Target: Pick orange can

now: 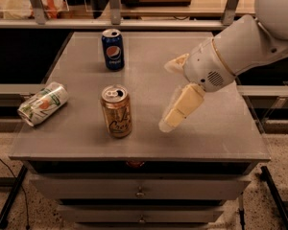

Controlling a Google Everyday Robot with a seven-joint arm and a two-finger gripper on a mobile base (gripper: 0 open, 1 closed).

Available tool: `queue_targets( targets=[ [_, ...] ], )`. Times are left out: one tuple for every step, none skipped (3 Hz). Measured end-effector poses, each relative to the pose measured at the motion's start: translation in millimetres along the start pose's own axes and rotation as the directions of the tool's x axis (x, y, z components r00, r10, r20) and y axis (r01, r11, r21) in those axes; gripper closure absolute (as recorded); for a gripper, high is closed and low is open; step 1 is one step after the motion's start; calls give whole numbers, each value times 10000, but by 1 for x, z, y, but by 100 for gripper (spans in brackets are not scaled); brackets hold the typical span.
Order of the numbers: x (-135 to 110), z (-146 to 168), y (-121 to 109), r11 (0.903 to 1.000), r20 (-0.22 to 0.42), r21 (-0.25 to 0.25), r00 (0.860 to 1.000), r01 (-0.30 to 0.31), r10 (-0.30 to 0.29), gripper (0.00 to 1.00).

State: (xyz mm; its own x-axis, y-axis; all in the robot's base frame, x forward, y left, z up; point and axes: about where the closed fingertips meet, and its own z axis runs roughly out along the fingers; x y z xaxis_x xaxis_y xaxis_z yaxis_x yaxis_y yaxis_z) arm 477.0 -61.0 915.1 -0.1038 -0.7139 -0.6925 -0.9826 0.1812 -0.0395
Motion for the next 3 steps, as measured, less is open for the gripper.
queue_targets(
  targets=[
    [-19, 30, 5, 9974, 1138, -708, 9933, -110, 190, 0],
    [-34, 50, 9, 9935, 1872, -1135, 9818, -96, 309, 0],
    [-43, 64, 10, 9917, 2321, -1277, 9718, -131, 427, 0]
  ],
)
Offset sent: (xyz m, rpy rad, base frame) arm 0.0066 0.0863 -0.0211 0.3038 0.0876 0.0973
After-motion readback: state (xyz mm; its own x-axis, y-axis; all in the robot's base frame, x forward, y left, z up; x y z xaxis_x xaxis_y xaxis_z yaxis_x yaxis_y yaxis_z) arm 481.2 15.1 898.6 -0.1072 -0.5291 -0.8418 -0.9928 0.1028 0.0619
